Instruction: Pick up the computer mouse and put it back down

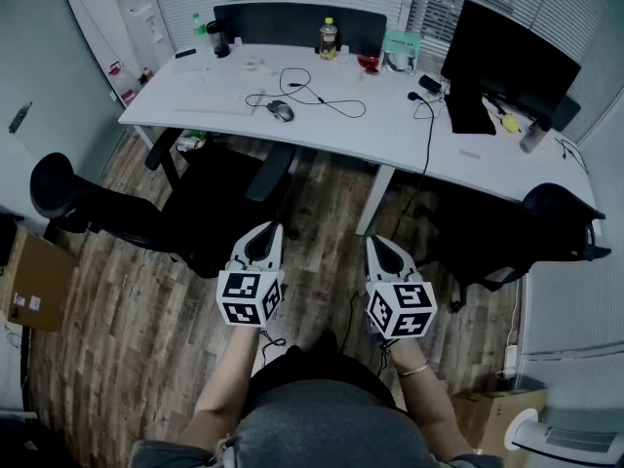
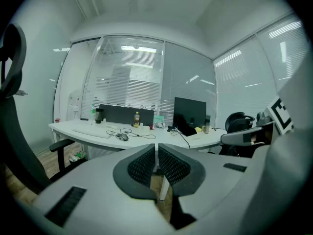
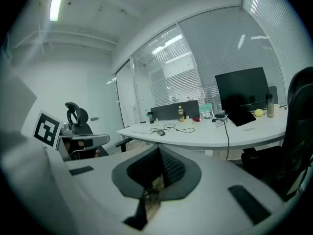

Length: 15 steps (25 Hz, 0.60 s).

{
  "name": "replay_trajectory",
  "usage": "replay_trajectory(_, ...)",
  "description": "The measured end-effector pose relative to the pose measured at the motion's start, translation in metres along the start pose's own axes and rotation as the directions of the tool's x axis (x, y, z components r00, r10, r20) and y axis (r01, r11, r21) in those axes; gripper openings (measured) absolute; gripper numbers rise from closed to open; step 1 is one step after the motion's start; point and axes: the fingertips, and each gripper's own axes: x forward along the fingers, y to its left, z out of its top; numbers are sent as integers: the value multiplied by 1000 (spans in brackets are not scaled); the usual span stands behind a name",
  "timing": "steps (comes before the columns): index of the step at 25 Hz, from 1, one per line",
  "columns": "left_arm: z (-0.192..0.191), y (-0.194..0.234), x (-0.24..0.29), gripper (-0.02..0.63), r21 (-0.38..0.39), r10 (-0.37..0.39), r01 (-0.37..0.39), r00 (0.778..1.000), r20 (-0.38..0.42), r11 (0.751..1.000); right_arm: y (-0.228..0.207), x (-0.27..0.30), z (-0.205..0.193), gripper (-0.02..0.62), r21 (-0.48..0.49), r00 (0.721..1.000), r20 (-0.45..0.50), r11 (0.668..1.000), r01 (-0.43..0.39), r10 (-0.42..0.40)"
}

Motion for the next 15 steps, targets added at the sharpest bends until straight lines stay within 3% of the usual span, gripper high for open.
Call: replay_trajectory(15,3,-5,15,37,2,35,-35,999,0,999,-16,6,10,3,9,999,33,1000,-27,27)
